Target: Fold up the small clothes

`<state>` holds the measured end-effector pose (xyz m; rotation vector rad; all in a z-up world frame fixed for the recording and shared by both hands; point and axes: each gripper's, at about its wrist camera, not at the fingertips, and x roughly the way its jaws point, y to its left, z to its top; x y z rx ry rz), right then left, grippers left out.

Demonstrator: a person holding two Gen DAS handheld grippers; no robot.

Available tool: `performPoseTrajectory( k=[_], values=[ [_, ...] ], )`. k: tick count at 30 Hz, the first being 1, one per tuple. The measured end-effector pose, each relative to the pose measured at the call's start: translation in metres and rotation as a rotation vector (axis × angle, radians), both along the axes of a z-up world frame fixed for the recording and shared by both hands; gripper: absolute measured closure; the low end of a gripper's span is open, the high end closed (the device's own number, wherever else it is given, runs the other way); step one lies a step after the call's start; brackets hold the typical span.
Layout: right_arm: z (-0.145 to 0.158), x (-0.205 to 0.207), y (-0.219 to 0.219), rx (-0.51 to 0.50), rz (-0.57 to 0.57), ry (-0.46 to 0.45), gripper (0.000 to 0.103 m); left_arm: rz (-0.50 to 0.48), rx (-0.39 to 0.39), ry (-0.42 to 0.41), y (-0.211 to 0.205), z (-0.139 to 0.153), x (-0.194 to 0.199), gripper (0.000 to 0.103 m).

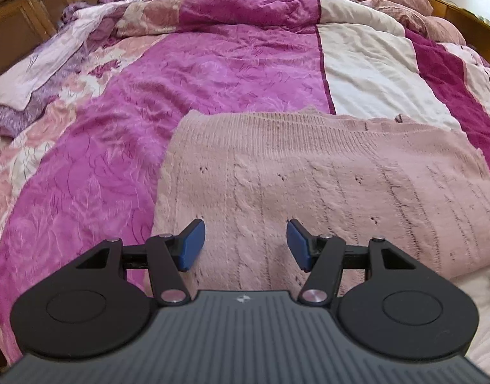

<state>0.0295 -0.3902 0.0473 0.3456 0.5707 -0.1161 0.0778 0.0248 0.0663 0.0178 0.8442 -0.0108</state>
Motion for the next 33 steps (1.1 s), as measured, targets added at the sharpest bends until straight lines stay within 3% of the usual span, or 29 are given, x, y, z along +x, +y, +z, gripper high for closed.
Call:
performPoseTrajectory(
  k=[11,17,23,31,33],
  values=[
    [-0.032,-0.001,-0.029,0.254,0.096,0.102,0.042,-0.009,0.004,0.018,-0.013,0.0,-0.01,0.039],
    [-0.049,0.006,-0.036,0.392,0.09,0.08,0.042,-0.015,0.018,0.038,-0.015,-0.007,-0.009,0.039],
    [-0.051,0.017,-0.028,0.445,0.166,0.091,0.042,-0.012,0.029,0.048,-0.016,-0.012,-0.007,0.039],
    [-0.059,0.023,-0.029,0.487,0.186,0.087,0.043,-0.015,0.049,0.05,-0.019,-0.017,-0.003,0.038],
    [-0.056,0.023,-0.027,0.471,0.21,0.088,0.052,-0.014,0.048,0.05,-0.019,-0.017,-0.003,0.038]
  ],
)
